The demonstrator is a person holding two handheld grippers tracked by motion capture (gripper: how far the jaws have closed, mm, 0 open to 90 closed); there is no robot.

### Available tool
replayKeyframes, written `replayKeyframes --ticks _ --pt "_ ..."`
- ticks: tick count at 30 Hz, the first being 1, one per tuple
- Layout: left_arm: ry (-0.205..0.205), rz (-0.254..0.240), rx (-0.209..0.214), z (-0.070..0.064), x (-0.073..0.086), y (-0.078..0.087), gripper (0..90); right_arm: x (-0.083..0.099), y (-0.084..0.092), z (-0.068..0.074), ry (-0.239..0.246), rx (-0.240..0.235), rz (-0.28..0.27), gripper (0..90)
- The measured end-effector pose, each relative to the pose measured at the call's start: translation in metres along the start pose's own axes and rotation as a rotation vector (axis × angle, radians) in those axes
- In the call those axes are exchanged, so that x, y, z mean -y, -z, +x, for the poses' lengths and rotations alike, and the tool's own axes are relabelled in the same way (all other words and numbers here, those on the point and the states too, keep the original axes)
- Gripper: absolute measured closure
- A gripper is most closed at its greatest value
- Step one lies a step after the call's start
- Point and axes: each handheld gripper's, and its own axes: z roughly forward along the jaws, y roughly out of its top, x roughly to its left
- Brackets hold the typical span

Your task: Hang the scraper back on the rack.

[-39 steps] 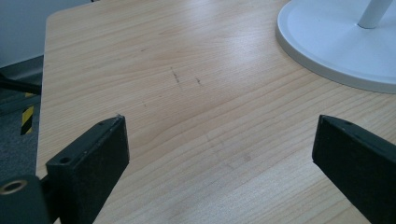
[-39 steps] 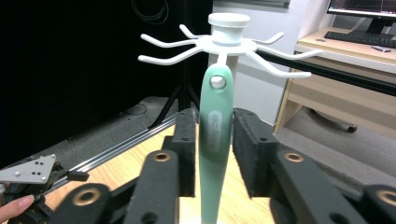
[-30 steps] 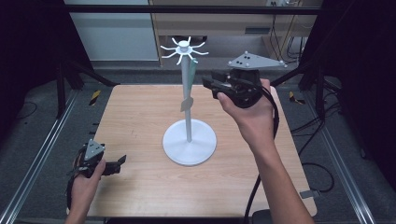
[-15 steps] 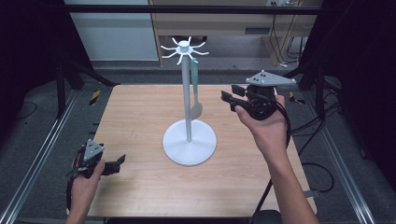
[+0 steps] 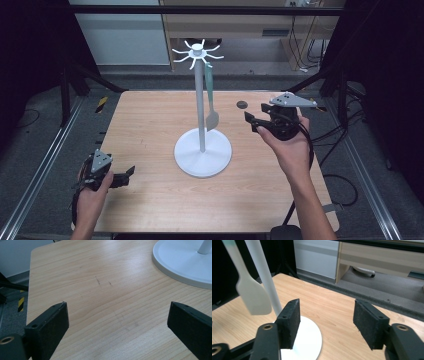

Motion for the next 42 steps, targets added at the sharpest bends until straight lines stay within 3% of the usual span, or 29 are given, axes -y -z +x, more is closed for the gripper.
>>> replayKeyframes --ticks 13,15,26,32,35,39,40,42 --pt "-0.001 -0.002 -0.002 -0.001 0.0 0.001 3.3 0.04 -0.008 -0.004 -0.004 0.066 0.005 22.1" --pt "-0.002 -0.003 -0.002 -0.001 0.0 0.001 3.3 0.054 -0.012 -0.007 -0.013 0.084 0.02 19.7" --pt "-0.002 -0.005 -0.006 0.001 0.0 0.001 3.2 0.108 -0.034 -0.013 -0.068 0.096 0.097 14.1" --pt "-0.001 -0.004 -0.008 0.002 0.0 0.001 3.3 0.123 -0.044 -0.013 -0.089 0.093 0.11 12.6" --pt "-0.008 0.002 -0.005 0.001 -0.001 -0.001 3.3 0.13 -0.049 -0.013 -0.072 0.115 0.138 12.2" --pt "-0.014 0.012 -0.001 -0.001 -0.001 -0.001 3.2 0.138 -0.051 -0.013 -0.07 0.111 0.151 12.8" --pt "-0.018 0.015 0.0 -0.001 -0.001 -0.001 3.2 0.146 -0.055 -0.012 -0.043 0.121 0.192 12.9" --pt "-0.022 0.015 0.0 -0.002 -0.001 -0.001 3.1 0.15 -0.056 -0.01 -0.035 0.121 0.22 13.1"
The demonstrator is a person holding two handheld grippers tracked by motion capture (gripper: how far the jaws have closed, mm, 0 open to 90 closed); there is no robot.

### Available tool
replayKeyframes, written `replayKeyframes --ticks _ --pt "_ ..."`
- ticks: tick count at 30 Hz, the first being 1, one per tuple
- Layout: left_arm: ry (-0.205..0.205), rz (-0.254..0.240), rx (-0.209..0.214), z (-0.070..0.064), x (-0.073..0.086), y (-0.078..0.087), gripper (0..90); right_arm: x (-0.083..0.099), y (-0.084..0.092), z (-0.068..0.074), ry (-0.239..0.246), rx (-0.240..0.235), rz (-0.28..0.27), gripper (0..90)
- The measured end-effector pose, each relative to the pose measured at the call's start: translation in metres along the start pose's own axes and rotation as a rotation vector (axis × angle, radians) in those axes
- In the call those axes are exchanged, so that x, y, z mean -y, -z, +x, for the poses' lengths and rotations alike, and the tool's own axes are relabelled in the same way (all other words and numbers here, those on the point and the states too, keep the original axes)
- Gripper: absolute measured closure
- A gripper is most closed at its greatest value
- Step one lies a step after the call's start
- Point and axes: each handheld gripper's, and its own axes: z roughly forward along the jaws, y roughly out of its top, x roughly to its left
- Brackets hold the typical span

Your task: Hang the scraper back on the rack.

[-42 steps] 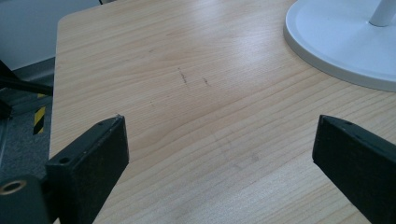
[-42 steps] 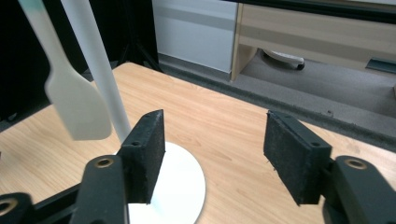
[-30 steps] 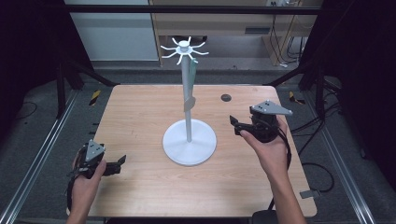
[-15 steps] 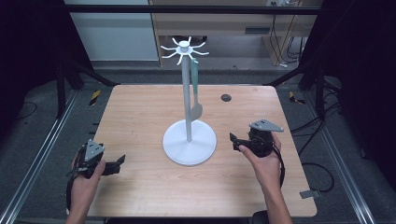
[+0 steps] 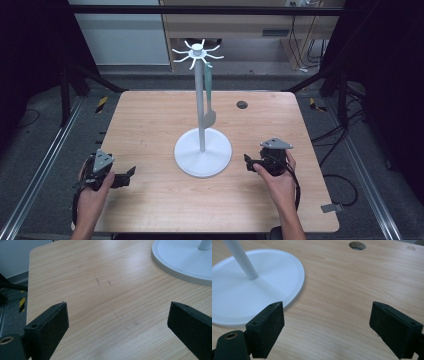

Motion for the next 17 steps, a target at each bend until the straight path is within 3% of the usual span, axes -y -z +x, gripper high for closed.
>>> replayKeyframes --ticks 9,12,17 --pt "-0.007 0.008 0.005 -0.001 -0.001 -0.004 3.2 0.011 -0.008 -0.005 0.005 -0.005 0.06 12.0" --pt "-0.006 0.01 0.005 -0.001 -0.001 -0.005 3.2 0.014 -0.012 -0.009 -0.013 -0.009 0.095 11.6" --pt "-0.008 0.01 0.005 -0.001 -0.001 -0.006 3.2 0.015 -0.013 -0.012 -0.026 -0.009 0.105 12.5"
